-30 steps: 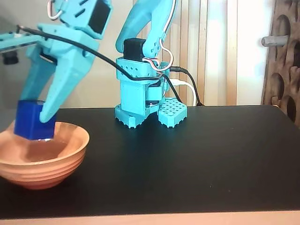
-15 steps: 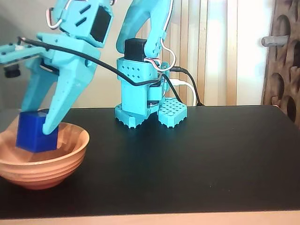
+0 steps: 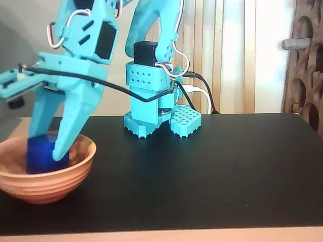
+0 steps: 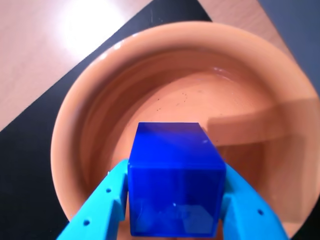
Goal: Place the blue cube in the orange bowl.
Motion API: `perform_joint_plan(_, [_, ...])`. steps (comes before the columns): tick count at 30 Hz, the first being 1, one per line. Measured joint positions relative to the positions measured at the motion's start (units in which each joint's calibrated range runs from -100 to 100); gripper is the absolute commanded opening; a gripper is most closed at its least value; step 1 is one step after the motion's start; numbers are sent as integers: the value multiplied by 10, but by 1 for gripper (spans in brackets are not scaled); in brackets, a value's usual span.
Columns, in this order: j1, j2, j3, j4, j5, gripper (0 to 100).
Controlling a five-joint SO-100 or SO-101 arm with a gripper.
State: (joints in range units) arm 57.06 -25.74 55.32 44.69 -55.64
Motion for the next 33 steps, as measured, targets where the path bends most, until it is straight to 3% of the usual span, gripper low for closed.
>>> perform_joint_plan(10, [3, 32, 0, -51, 0, 13])
perform_joint_plan(33, [40, 51, 0, -52, 0, 15])
